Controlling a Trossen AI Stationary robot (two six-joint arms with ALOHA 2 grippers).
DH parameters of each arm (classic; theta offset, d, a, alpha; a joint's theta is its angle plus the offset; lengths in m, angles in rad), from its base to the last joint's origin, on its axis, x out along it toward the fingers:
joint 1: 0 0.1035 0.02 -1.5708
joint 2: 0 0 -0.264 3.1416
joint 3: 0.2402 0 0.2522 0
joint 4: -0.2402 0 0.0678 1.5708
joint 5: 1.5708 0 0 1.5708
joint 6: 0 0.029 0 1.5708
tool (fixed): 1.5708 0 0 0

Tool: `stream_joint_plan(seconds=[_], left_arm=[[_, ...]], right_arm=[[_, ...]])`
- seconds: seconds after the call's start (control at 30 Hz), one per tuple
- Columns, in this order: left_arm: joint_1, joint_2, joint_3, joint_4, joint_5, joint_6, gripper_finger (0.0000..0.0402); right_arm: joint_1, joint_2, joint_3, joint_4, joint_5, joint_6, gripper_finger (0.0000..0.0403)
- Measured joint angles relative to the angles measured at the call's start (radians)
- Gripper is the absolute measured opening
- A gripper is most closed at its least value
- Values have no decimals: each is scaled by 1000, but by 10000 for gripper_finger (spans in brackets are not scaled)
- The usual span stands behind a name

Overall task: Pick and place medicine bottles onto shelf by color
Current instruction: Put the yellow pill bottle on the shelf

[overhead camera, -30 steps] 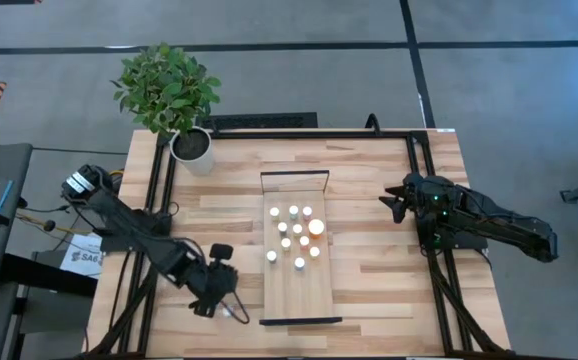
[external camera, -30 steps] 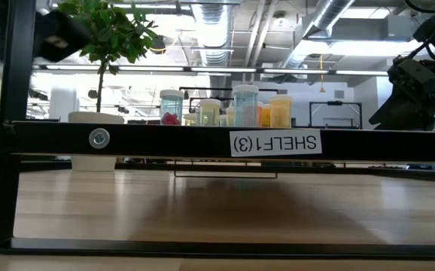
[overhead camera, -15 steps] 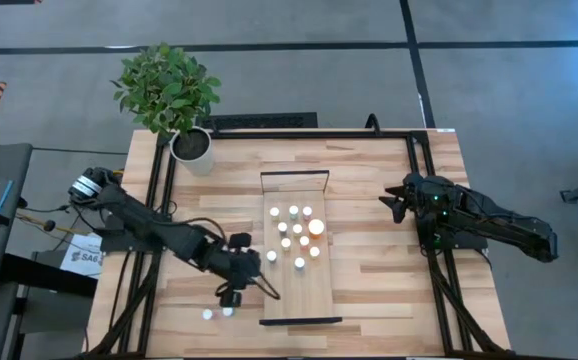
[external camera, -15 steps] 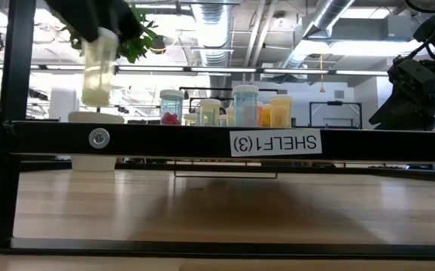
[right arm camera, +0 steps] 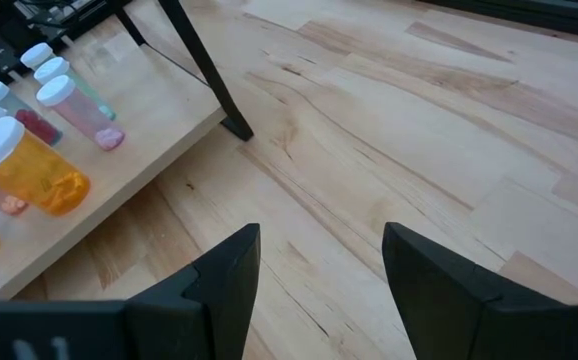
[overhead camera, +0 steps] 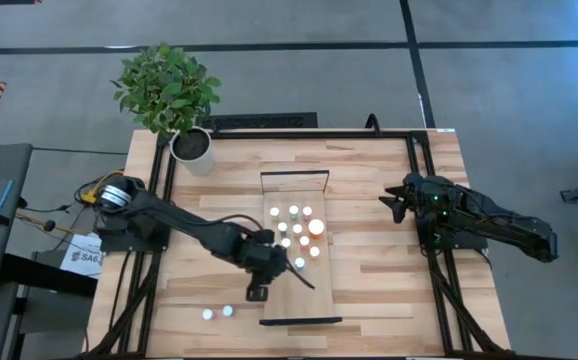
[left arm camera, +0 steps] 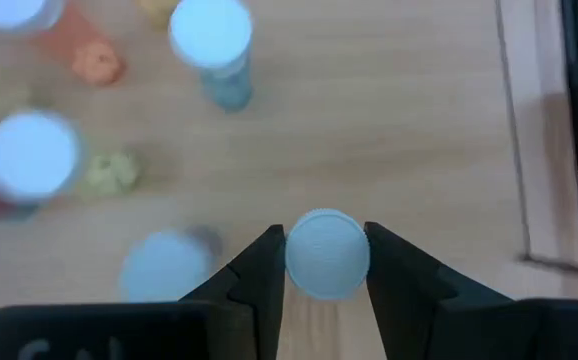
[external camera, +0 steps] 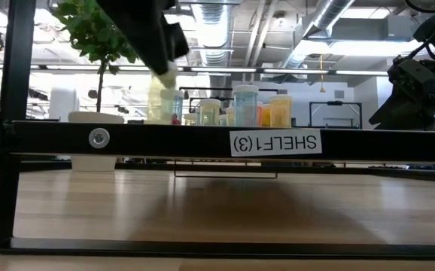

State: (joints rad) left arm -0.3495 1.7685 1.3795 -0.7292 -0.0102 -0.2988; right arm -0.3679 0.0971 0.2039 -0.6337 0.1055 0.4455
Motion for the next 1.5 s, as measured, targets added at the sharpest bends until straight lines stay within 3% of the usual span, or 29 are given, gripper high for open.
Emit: stream_joint_plan(seconds=[0.5,0.77,1.5], left_arm=[[37,57,46,47,34,33,104],[53,83,47,74,105,33,104],[65,83,46,70,23,-1,108]], right_arm=[[0,0,0,0,0,0,234],[0,0,0,0,0,0,234],[0,0,0,0,0,0,234]])
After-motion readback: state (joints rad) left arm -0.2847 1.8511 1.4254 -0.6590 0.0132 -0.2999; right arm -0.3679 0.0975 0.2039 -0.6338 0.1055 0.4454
